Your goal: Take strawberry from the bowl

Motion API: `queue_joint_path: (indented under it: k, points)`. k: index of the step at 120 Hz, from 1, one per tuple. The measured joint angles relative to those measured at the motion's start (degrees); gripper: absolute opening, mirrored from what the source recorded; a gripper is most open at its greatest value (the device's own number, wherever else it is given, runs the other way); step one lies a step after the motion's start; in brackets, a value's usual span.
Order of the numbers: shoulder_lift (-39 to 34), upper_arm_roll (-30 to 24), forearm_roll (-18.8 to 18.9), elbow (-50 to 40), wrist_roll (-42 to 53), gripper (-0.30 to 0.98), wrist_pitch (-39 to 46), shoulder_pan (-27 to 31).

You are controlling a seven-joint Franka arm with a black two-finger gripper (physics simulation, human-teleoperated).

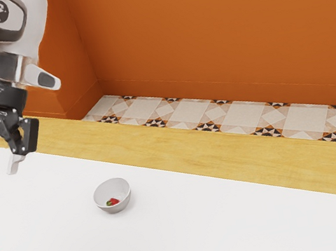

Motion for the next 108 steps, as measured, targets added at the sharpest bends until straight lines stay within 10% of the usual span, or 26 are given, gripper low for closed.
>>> queue_joint_path:
  k: [21, 66, 108]
  points:
    - [0.1, -3.8, 0.0, 0.8, -4.8, 0.68, 19.9, 2.1]
    - [27.8, -1.6, 5.9, -3.4, -9.4, 0.67, 58.0, 4.9]
    - [22.5, -1.3, 3.0, -18.3, -13.6, 0.6, 73.8, 5.1]
